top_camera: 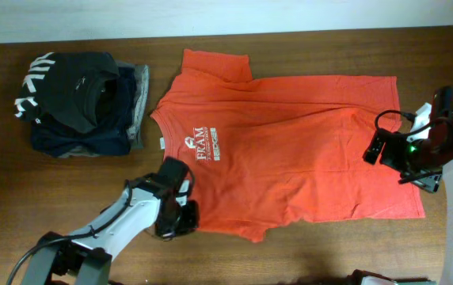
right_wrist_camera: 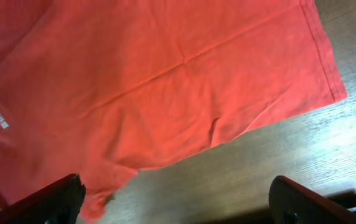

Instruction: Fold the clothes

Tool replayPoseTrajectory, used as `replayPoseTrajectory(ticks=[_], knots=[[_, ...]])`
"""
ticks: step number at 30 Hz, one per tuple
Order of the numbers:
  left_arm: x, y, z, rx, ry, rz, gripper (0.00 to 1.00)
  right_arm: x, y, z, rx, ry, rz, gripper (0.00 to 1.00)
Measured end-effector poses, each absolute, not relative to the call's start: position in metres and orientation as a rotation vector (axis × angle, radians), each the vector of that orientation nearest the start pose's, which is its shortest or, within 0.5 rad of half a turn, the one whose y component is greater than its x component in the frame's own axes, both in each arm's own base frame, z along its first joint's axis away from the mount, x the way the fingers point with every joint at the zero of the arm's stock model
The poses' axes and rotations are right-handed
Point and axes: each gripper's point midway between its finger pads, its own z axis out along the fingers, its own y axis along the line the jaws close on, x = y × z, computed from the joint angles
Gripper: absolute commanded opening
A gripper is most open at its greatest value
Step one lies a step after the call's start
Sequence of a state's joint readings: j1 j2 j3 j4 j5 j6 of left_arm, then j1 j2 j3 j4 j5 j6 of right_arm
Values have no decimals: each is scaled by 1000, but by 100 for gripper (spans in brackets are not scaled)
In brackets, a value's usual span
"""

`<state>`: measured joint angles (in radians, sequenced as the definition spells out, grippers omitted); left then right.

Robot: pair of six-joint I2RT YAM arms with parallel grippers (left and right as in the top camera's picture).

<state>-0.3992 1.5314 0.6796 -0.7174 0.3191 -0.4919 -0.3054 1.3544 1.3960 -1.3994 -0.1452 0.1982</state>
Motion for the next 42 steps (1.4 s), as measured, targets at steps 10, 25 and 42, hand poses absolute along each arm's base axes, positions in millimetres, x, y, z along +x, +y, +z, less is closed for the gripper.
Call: replayPoseTrajectory(ticks=[10, 25, 42], knots=[[200, -78, 28, -363, 3072, -273, 0, 248, -92, 149, 1001, 2916, 275, 92], [201, -79, 30, -359, 3065, -287, 0, 141, -148, 26, 1874, 2619, 293, 65], [200, -82, 30, -358, 3069, -313, 1, 138, -138, -1, 1890, 2549, 302, 4]])
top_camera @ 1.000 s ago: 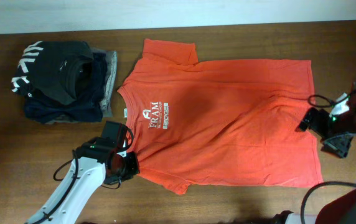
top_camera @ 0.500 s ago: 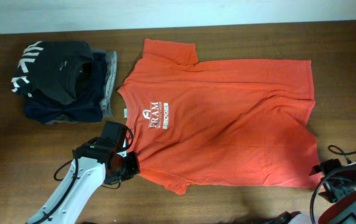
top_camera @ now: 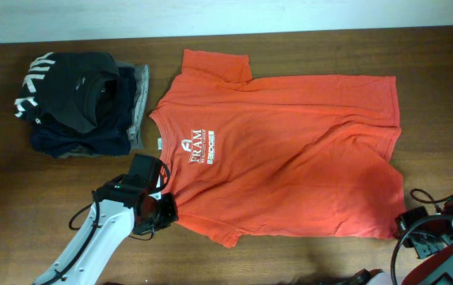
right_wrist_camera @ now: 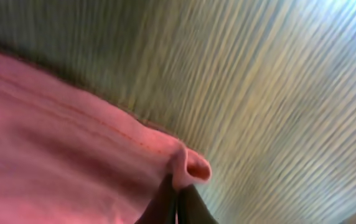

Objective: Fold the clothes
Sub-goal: 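Fold the shirt's right side leftward with the right gripper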

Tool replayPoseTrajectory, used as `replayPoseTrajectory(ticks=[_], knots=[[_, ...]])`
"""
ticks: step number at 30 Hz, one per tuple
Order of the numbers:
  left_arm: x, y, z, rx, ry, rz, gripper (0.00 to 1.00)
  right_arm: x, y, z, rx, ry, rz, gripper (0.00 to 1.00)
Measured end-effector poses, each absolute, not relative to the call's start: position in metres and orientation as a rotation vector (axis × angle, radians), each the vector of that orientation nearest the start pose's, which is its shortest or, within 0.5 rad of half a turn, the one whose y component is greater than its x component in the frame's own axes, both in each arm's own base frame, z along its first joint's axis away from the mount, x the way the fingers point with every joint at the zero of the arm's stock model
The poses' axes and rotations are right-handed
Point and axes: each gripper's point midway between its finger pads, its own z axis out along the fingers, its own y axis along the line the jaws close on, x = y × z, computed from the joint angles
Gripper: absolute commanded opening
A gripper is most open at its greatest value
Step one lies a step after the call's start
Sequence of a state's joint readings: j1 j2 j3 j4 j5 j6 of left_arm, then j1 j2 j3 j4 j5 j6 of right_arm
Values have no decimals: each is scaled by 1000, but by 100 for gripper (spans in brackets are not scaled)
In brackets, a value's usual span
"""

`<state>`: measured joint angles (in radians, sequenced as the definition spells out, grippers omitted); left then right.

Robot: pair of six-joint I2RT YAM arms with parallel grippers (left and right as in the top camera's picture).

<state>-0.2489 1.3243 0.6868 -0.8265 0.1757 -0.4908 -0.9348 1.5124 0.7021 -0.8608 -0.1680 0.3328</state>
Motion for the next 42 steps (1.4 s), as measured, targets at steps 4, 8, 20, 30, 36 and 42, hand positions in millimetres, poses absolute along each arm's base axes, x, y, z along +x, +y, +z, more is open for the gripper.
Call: replayPoseTrajectory(ticks=[4, 8, 20, 30, 36, 42], knots=[[197, -83, 30, -361, 3083, -325, 0, 144, -133, 38, 1879, 2577, 397, 4], [188, -82, 35, -366, 3106, -328, 0, 163, -146, 97, 1735, 2496, 376, 4], [250, -99, 114, -227, 2621, -524, 1, 268, -133, 152, 1098, 2336, 544, 4], [298, -111, 81, -213, 2616, -522, 9, 331, -139, 117, 1036, 2312, 635, 4], [285, -111, 60, -222, 2720, -508, 64, 335, -129, 111, 1026, 2332, 685, 4], [245, -126, 52, -150, 2884, -608, 66, 332, -125, 110, 1048, 2341, 712, 4]])
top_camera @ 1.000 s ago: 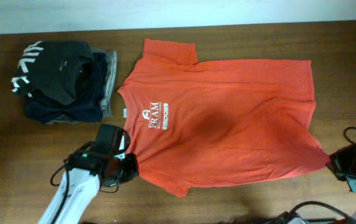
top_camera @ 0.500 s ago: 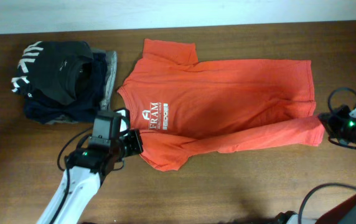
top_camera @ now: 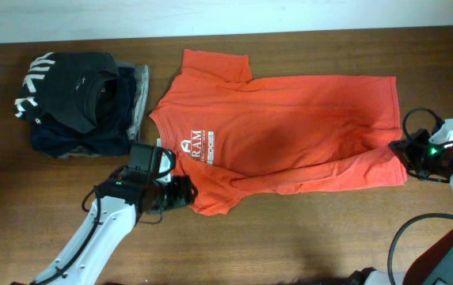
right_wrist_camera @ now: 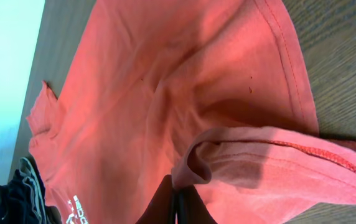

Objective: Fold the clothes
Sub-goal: 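Fold the shirt's right side leftward with the right gripper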

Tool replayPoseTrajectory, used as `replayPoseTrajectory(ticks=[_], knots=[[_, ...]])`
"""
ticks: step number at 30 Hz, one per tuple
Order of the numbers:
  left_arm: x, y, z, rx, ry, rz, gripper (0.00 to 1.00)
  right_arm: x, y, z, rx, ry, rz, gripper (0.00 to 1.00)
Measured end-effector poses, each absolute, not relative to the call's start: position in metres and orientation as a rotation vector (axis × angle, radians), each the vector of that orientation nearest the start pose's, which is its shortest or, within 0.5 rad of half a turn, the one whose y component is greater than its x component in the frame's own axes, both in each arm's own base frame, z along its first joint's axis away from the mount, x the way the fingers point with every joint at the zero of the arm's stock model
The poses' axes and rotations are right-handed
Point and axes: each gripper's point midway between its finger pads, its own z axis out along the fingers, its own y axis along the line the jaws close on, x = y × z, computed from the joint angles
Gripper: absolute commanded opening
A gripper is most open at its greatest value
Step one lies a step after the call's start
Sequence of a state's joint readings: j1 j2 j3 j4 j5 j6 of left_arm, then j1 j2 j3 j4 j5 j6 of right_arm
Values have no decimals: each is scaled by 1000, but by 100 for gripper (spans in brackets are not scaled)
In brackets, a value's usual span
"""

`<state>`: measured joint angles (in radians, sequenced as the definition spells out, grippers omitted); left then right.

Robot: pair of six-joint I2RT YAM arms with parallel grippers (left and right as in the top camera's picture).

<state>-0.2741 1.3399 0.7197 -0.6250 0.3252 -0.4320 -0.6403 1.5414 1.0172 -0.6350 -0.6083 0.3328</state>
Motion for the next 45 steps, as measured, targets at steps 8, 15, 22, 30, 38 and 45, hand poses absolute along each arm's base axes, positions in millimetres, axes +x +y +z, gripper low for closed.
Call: replayPoseTrajectory(ticks=[8, 15, 22, 30, 38, 45], knots=[[230, -129, 26, -88, 2999, -496, 51, 331, -119, 111, 1047, 2342, 753, 4], [247, -127, 0, -95, 3003, -430, 1, 330, -115, 112, 1047, 2342, 783, 4], [248, -127, 28, -102, 3040, -405, 1, 329, -114, 112, 1046, 2347, 787, 4], [236, -99, 167, -136, 2833, -308, 1, 308, -106, 139, 1044, 2334, 769, 4], [235, -71, 189, -272, 2697, -173, 0, 294, -119, 149, 1107, 2342, 665, 4], [262, -74, 201, -268, 2583, -182, 1, 298, -123, 154, 1083, 2326, 646, 4]])
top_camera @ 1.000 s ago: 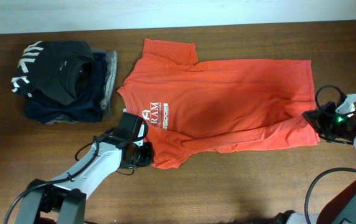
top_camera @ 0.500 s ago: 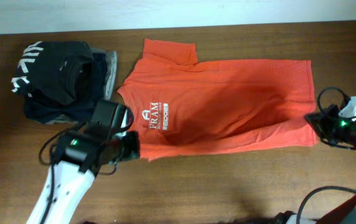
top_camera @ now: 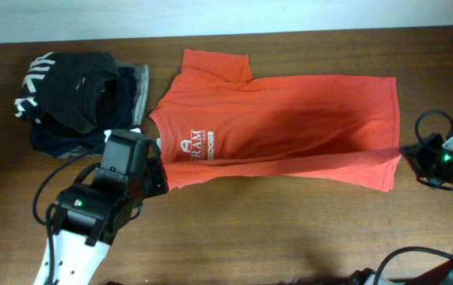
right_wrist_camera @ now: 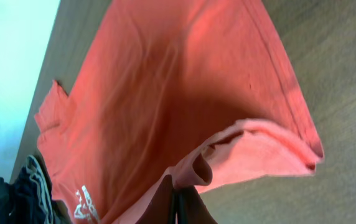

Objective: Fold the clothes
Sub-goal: 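Fold the shirt's right side leftward with the right gripper, then fold the shirt's left side rightward with the left gripper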

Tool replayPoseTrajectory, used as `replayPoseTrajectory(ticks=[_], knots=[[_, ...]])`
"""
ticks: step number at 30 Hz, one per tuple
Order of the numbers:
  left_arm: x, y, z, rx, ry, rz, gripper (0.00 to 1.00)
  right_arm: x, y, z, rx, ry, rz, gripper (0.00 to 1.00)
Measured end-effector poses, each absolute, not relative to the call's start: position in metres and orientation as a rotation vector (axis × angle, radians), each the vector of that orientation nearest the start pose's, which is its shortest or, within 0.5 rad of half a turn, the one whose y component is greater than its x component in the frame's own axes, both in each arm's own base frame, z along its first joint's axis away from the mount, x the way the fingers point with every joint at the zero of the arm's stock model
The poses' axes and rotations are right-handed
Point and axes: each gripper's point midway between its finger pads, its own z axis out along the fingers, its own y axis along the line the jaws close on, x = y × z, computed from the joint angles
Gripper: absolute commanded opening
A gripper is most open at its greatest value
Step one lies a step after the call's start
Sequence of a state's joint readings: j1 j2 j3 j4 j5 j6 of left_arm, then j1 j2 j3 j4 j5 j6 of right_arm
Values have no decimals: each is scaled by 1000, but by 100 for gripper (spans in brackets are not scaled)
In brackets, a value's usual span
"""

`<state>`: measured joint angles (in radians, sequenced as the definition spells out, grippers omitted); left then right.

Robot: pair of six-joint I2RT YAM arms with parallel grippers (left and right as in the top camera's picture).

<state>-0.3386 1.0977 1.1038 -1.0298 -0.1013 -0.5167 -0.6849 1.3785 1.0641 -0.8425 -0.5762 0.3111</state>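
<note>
An orange T-shirt (top_camera: 290, 111) with white chest print lies across the table, collar to the left. Its near long edge is lifted and drawn toward the far edge, sagging between my two grippers. My right gripper (top_camera: 405, 150) is shut on the hem corner at the right; in the right wrist view this gripper (right_wrist_camera: 177, 188) pinches a curl of orange cloth. My left gripper (top_camera: 161, 172) holds the near sleeve side of the shirt, its fingers mostly hidden under the wrist.
A pile of dark clothes (top_camera: 76, 99) with a grey garment beneath sits at the back left, next to the shirt's collar. Bare wooden table (top_camera: 290, 237) runs along the front. The left arm's body (top_camera: 104, 206) rises over the front left.
Both grippers have carried the shirt's near edge farther toward the back. The loose fold hangs higher and straighter between them. The left arm has risen closer to the overhead camera.
The shirt lay flat, my left gripper at its near sleeve and my right gripper open over the hem. Then the right was shut on the near hem corner, the left at the near edge. Then the near edge was lifted over the shirt, and now sits farther back.
</note>
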Motion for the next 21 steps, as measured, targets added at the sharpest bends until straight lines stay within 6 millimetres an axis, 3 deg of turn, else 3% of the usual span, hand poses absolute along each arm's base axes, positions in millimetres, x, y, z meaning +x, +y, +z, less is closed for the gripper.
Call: replayPoseTrajectory(ticks=[4, 9, 14, 21], knots=[[252, -78, 183, -258, 2690, -182, 1, 289, -124, 158, 1107, 2345, 643, 4], [227, -81, 174, -248, 2809, -216, 1, 266, -146, 200, 1207, 2326, 525, 4], [212, -82, 169, -248, 2875, -225, 0, 239, -148, 190, 1305, 2417, 397, 4], [200, -85, 167, -247, 2928, -256, 0, 226, -163, 184, 1331, 2457, 236, 4]])
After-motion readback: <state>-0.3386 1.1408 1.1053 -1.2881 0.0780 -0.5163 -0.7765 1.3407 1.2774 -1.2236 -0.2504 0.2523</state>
